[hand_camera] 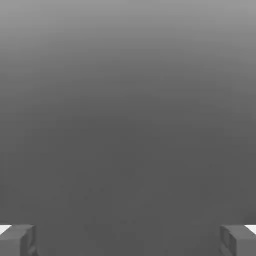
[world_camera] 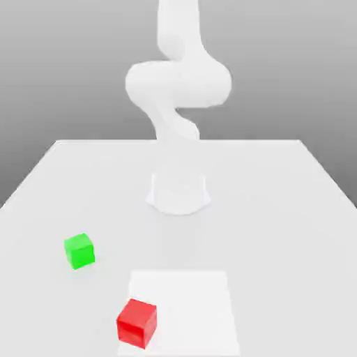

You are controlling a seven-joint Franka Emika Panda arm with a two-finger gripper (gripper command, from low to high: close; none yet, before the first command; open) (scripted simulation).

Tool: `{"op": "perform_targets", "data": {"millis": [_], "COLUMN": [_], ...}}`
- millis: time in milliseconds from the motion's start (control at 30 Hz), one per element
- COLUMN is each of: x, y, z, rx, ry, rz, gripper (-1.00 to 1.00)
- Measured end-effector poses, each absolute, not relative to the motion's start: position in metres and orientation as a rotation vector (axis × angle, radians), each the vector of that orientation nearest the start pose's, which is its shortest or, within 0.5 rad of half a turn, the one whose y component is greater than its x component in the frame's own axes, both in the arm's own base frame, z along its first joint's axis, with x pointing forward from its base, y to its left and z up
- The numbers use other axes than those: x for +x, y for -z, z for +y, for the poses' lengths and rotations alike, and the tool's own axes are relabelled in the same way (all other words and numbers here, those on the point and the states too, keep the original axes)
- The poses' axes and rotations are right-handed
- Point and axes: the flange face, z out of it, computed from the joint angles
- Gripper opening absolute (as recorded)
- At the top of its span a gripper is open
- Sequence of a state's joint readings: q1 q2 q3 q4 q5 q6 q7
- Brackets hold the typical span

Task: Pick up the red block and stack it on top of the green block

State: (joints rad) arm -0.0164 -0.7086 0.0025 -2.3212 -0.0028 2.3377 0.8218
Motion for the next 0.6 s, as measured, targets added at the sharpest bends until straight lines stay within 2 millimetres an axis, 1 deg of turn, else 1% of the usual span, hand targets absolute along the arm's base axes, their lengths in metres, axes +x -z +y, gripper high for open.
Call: {"op": "perform_targets", "data": {"millis": [67, 133, 233, 300, 367, 467, 600], "x": [0.407, 0.428, 0.454, 0.467, 0.477, 0.485, 0.484], "y": [-0.636, -0.6, -0.544, -0.506, -0.467, -0.408, -0.329], "z": [-0.01, -0.016, -0.024, -0.031, -0.037, -0.046, -0.058], "rx": [-2.502, -2.528, -2.561, -2.579, -2.594, -2.613, -2.625], "ry": [0.873, 0.802, 0.693, 0.619, 0.543, 0.426, 0.264], "rz": [1.153, 1.207, 1.287, 1.34, 1.392, 1.47, 1.576], "gripper": [0.0, 0.0, 0.0, 0.0, 0.0, 0.0, 0.0]}}
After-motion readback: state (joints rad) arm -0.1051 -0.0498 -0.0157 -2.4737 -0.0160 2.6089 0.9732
